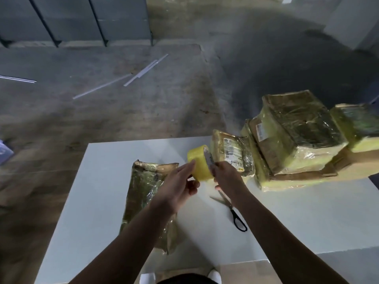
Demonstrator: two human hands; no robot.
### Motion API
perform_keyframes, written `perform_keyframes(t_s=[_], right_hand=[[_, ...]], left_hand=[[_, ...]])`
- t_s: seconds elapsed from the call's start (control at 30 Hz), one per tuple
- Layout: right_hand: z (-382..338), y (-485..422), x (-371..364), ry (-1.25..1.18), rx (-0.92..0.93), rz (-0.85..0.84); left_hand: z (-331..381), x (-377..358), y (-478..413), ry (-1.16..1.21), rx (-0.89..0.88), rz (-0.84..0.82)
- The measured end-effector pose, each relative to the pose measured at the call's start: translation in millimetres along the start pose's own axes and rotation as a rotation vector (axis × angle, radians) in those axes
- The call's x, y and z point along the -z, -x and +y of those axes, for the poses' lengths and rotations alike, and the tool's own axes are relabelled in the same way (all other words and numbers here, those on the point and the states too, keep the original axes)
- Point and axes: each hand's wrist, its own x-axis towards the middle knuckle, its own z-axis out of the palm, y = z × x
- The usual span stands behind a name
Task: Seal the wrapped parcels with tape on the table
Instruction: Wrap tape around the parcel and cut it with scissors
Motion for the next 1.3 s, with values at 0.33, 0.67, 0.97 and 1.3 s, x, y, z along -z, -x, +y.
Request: perform_keyframes(t_s=[0.33,0.67,0.97,1.3], right_hand=[[8.1,11.6,-11.4,0.223,0.569,0.536],[-21.2,29.8,-17.5,0.172,0.431,0.149],[-0.6,25.6,-7.5,0.204,0.555,-0.056],[-1.9,20.4,-5.4,0.267,0.699,-0.039]], left_hand=[[18.7,16.5,-1.4,0.003,-0.101,-0.157],[16.8,13.7,5.6,-0.072,-0.097,-0.095],[32.1,31.8,-6.4,0.225,0.108,-0.039],[37.6,38.3,-13.9,0.249,0.159,-0.050]])
